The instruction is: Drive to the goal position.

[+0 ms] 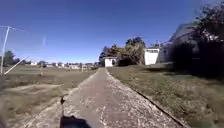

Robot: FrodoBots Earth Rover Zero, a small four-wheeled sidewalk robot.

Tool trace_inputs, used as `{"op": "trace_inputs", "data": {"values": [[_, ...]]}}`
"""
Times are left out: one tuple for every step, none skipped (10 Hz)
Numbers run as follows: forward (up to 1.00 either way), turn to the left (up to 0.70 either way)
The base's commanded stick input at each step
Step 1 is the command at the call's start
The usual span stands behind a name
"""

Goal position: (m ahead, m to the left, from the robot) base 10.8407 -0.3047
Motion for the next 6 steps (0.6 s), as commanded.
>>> {"op": "trace_inputs", "data": {"values": [[1.0,0.0],[1.0,0.0],[1.0,-0.06],[1.0,-0.05],[1.0,0.08],[1.0,0.03]]}}
